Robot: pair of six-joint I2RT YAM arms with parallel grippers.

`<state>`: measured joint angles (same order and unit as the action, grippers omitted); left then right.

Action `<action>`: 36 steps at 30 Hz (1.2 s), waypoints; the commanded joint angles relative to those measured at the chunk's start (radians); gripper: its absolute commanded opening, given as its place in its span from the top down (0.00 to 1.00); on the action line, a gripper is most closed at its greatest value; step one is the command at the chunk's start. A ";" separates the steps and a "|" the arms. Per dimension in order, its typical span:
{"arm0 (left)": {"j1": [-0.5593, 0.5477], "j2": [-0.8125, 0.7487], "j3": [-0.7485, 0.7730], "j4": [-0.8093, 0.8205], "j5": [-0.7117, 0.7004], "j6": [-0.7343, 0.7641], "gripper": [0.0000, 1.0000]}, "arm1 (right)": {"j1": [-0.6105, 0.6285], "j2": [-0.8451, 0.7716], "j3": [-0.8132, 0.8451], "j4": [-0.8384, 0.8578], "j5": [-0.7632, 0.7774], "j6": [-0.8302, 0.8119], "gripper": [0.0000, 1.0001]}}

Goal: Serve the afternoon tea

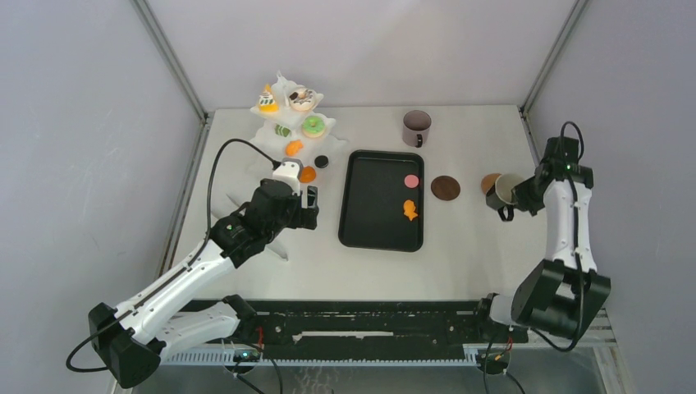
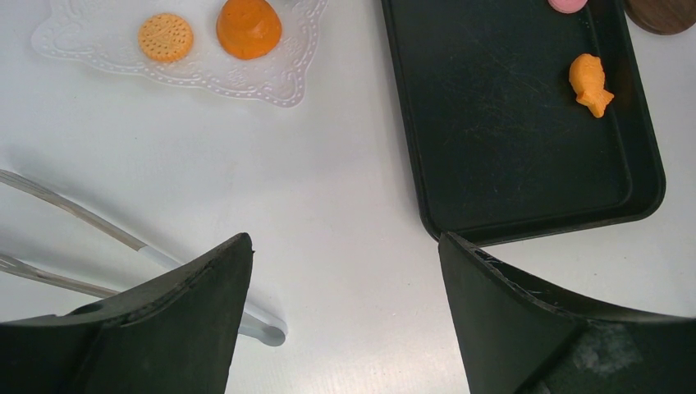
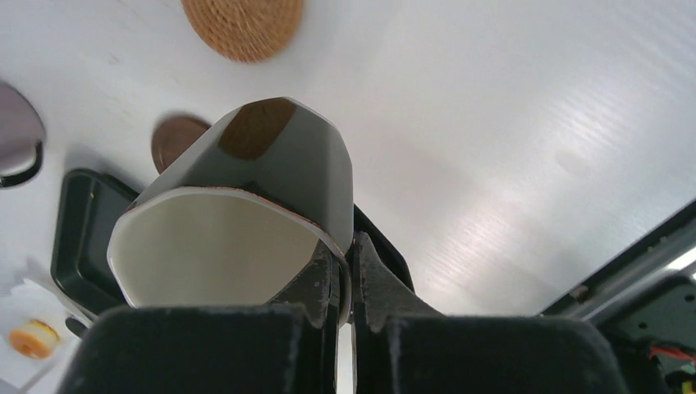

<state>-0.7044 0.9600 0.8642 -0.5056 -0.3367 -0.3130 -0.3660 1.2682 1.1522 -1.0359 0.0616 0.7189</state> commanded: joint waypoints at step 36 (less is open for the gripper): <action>0.014 -0.010 0.029 0.042 -0.069 -0.002 0.13 | -0.001 0.611 0.510 0.037 0.015 -0.069 0.93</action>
<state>-0.6979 0.9600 0.8642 -0.4950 -0.3744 -0.3141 -0.3595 1.8820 1.5944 -1.0183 0.1375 0.6708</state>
